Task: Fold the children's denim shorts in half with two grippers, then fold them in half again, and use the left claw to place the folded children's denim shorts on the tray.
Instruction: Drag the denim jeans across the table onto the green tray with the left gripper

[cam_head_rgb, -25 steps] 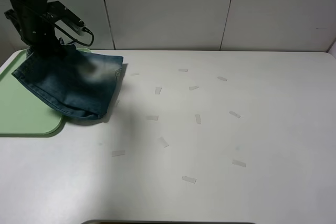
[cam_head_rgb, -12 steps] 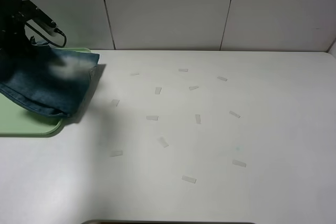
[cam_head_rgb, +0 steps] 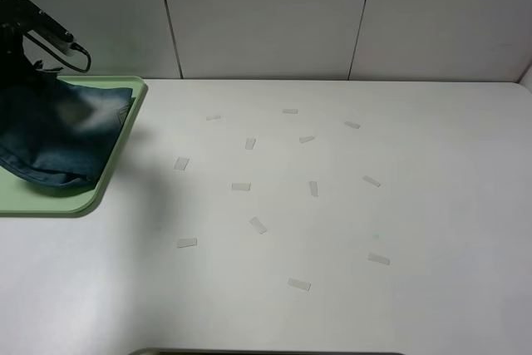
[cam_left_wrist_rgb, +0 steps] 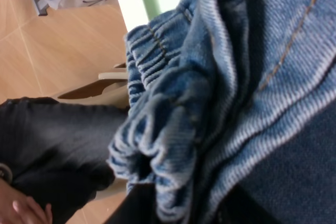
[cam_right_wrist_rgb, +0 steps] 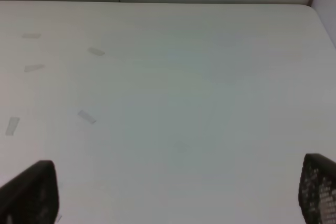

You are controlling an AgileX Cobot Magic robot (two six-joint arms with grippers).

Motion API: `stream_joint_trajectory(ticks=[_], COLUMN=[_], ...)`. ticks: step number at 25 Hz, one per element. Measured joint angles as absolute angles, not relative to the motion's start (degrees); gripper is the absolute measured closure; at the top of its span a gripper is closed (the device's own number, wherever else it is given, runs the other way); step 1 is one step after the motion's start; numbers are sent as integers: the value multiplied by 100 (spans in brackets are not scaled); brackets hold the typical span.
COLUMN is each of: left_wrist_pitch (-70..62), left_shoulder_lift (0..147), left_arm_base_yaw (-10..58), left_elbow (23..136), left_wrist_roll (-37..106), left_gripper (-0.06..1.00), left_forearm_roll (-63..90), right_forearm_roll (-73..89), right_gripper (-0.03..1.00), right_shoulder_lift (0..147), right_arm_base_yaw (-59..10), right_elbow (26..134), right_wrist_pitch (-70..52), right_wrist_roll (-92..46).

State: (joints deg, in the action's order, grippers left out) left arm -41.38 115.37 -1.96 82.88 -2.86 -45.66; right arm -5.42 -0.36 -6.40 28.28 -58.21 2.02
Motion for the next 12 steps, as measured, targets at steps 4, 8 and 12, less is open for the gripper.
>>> stream_joint_trajectory(ticks=[4, 8, 12], left_wrist_pitch=[-4110, -4142, -4222], left_shoulder_lift=[11537, 11537, 11537], left_arm_base_yaw=[-196, -196, -196], left_elbow=[8288, 8288, 8288], left_wrist_roll=[-286, -291, -291], left_gripper=[81, 81, 80], left_forearm_roll=[-4514, -4418, -4366], right_forearm_roll=[-542, -542, -542], right_gripper=[27, 27, 27], right_shoulder_lift=[-36, -36, -36], right_arm_base_yaw=[-640, -640, -640], right_elbow=[2828, 2828, 2828], right_wrist_pitch=[-5821, -5821, -5821], right_wrist_roll=[202, 202, 202])
